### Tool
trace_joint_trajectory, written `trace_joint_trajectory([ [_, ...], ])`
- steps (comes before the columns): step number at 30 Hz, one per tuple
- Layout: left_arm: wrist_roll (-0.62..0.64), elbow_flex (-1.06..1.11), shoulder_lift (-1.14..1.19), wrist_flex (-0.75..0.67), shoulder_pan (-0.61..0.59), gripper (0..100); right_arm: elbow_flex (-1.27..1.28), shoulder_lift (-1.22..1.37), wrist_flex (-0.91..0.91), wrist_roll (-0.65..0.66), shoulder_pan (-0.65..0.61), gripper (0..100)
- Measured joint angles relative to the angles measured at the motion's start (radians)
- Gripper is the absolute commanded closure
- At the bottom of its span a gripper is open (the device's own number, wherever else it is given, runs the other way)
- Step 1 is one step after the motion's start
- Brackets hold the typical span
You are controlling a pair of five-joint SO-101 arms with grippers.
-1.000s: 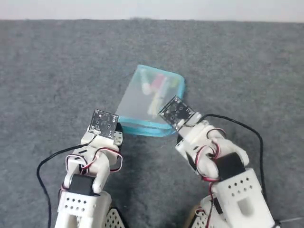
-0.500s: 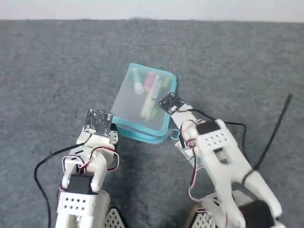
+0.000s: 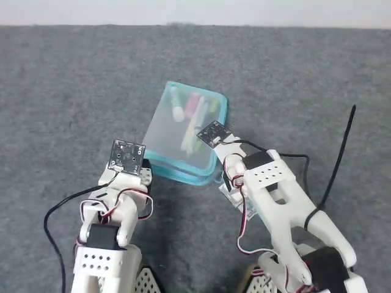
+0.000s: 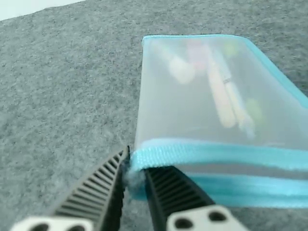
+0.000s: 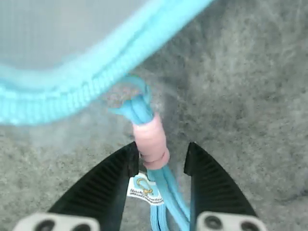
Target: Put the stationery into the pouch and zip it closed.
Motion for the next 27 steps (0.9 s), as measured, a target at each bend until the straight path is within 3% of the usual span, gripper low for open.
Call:
trace_joint_trajectory([
  [15,0.0,0.0,0.0,0.0,0.0,99,0.123,0.012,-0.373,-0.002,-0.002,85.4],
  [22,0.0,0.0,0.0,0.0,0.0,99,0.13,0.012,-0.428,-0.002,-0.002,85.6],
  [27,0.0,0.0,0.0,0.0,0.0,99,0.153,0.012,-0.5,-0.002,-0.002,99.8],
])
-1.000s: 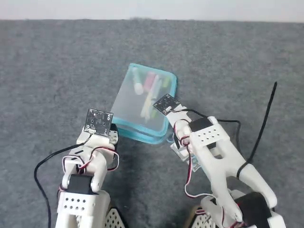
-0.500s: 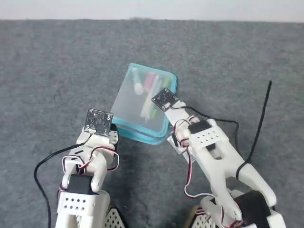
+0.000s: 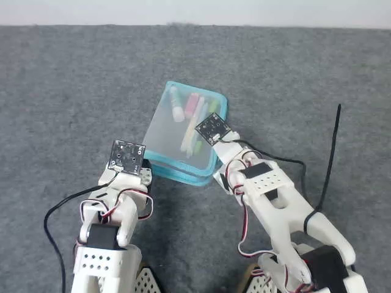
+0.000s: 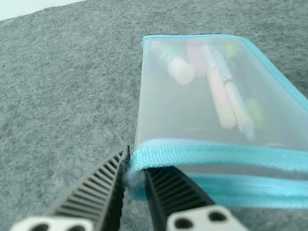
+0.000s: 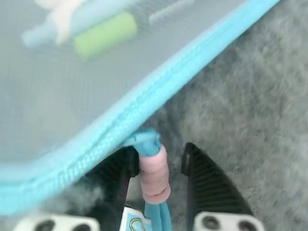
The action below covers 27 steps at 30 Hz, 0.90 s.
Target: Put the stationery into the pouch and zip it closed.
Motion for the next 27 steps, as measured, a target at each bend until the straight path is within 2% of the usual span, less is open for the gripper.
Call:
trace_joint_trajectory([
  [4,0.0,0.0,0.0,0.0,0.0,99,0.005,0.0,-0.015,0.0,0.003,99.2],
  [9,0.0,0.0,0.0,0.0,0.0,99,0.006,-0.043,0.071,0.0,0.002,99.3],
  [17,0.0,0.0,0.0,0.0,0.0,99,0.008,-0.494,0.396,0.0,-0.011,99.3],
  [21,0.0,0.0,0.0,0.0,0.002,99,-0.054,-0.66,0.586,0.002,-0.14,99.3],
  [27,0.0,0.0,0.0,0.0,0.032,99,-0.176,-0.606,0.626,0.002,-0.336,99.3],
])
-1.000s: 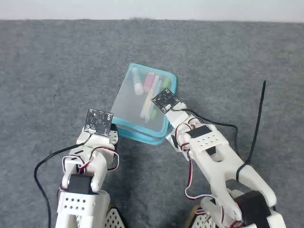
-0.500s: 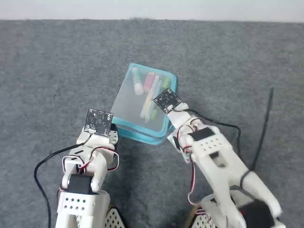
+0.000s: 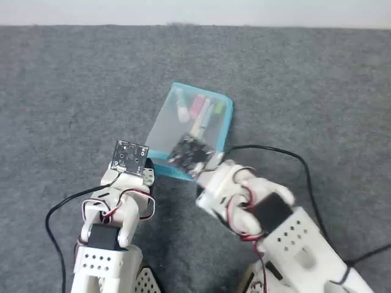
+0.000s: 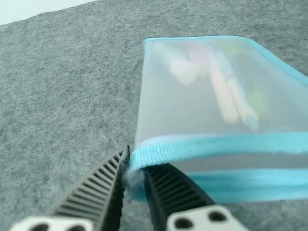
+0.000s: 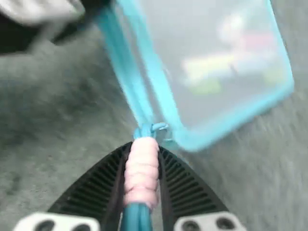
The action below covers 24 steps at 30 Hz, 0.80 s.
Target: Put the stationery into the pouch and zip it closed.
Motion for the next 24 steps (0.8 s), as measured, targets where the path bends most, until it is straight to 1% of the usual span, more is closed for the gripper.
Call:
trace_joint_trajectory([
  [6,0.0,-0.002,0.0,0.0,0.0,99,-0.044,0.166,-0.094,0.034,-0.175,99.3],
  [8,0.0,-0.002,0.0,0.0,-0.002,99,-0.044,0.229,-0.115,0.038,-0.213,99.3],
  [13,0.0,-0.002,0.0,0.0,-0.012,99,-0.044,0.253,-0.132,0.04,-0.232,99.1],
  [14,0.0,-0.002,0.0,0.0,-0.012,99,-0.044,0.253,-0.132,0.04,-0.232,97.9],
  [15,0.0,-0.002,0.0,0.0,-0.012,99,-0.044,0.252,-0.129,0.04,-0.232,94.6],
  [18,0.0,-0.002,0.0,0.0,-0.012,99,-0.046,0.249,-0.074,0.041,-0.222,79.7],
  [20,0.0,-0.002,0.0,0.0,-0.008,99,-0.046,0.23,-0.043,0.046,-0.195,71.4],
  [22,0.0,0.0,0.0,0.0,-0.006,99,-0.025,0.186,-0.038,0.052,-0.186,66.6],
  [24,0.0,0.0,0.0,0.0,-0.006,99,0.012,0.132,-0.031,0.086,-0.192,65.9],
])
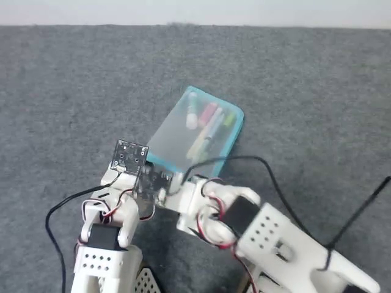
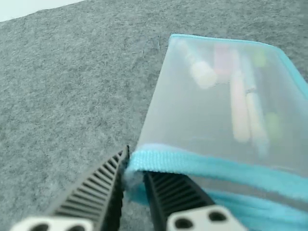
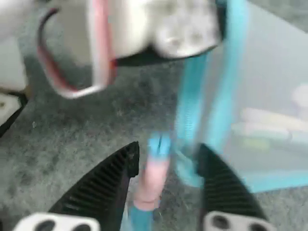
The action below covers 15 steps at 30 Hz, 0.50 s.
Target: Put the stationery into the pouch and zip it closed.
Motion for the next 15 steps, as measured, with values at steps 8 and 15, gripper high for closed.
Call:
trace_joint_trajectory([
  [8,0.0,0.0,0.002,0.0,-0.005,99,0.218,-0.338,0.046,0.08,0.126,65.7],
  [15,0.0,-0.017,0.002,0.038,-0.005,99,0.474,-0.471,-0.135,0.206,0.331,65.9],
])
